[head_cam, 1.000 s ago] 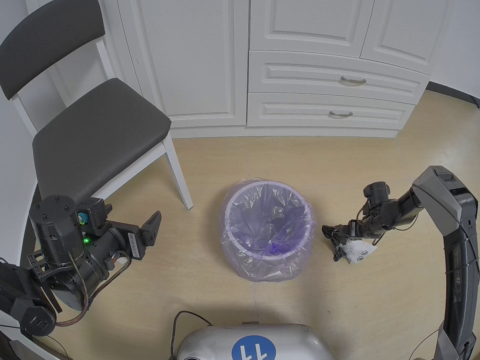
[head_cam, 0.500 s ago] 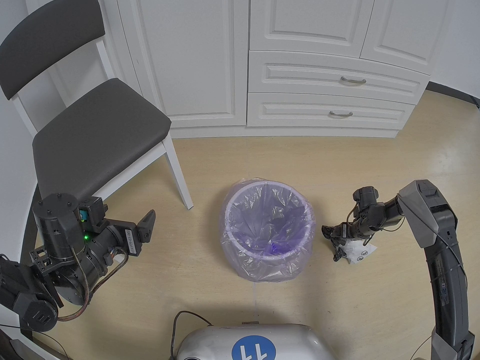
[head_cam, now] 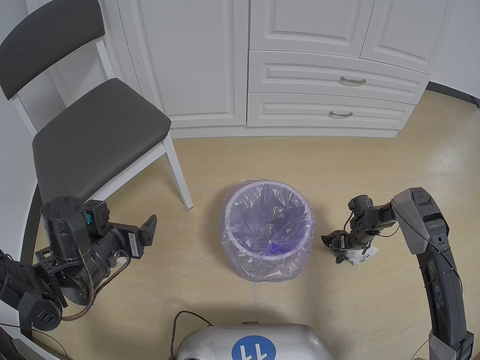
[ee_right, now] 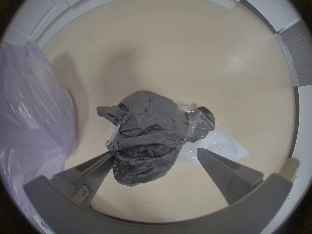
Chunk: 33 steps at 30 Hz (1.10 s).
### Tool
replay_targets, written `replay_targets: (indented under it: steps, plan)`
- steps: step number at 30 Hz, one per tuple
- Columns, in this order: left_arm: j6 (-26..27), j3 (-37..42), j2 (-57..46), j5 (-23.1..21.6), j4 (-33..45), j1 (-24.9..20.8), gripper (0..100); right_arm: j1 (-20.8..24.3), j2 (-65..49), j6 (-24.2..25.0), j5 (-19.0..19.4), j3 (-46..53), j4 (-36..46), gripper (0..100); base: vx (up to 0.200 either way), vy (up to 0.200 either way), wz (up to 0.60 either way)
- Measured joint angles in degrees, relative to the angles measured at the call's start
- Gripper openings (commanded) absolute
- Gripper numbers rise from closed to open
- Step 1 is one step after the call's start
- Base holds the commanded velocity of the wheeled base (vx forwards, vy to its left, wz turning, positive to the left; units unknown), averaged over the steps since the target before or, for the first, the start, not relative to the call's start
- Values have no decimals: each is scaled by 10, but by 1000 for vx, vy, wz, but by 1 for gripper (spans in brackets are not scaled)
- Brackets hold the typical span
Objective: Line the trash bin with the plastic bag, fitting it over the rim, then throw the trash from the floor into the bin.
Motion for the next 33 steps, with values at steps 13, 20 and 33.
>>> replay_targets:
  steps: [13,20,33]
  plan:
    - [0,-1,3,0,0,2,100,0,17,6,0,-34,43,0,0,0,0]
    - [0,-1,4,0,0,2,100,0,18,12,-5,-35,40,0,0,0,0]
    - [0,0,7,0,0,2,100,0,13,37,-29,-32,39,0,0,0,0]
